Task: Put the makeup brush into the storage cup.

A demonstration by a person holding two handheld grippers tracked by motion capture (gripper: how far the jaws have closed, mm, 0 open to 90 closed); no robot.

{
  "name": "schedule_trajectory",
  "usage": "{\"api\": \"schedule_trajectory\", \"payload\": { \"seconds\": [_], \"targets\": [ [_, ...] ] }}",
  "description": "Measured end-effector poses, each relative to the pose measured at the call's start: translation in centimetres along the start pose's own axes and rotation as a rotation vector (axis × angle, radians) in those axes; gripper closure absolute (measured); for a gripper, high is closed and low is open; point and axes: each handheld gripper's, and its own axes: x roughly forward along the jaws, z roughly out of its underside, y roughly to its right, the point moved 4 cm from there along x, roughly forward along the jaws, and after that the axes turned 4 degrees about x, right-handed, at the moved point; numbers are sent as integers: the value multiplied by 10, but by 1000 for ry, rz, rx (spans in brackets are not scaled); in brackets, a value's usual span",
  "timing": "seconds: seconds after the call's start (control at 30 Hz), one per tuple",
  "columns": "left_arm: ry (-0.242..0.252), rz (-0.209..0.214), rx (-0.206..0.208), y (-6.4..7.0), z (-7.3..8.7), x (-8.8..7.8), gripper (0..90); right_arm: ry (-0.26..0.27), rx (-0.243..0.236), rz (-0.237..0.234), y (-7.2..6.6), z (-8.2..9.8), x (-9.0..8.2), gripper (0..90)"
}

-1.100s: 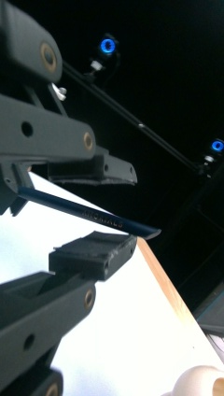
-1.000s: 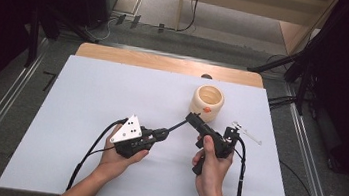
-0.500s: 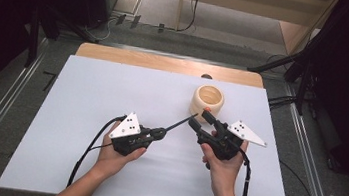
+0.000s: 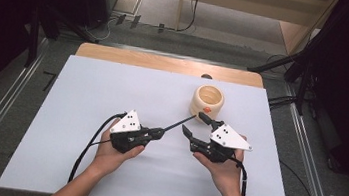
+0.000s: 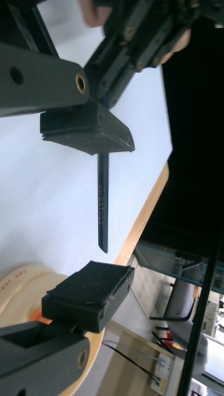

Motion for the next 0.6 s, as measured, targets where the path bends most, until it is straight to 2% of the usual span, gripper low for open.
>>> {"api": "schedule_trajectory", "payload": {
  "seconds": [0.07, 0.2, 0.4, 0.6],
  "targets": [
    [-7, 4, -3, -1, 0, 0, 845, -8, -45, 10, -1, 1, 1, 327],
    [-21, 9, -7, -2, 0, -1, 846, -19, -166, 26, -3, 4, 3, 311],
    [-38, 21, -12, -2, -1, -1, 846, -44, -283, 23, -6, 9, 5, 266],
    [-52, 34, -13, -1, 0, 1, 845, -62, -335, 22, -10, 12, 7, 223]
  ]
}}
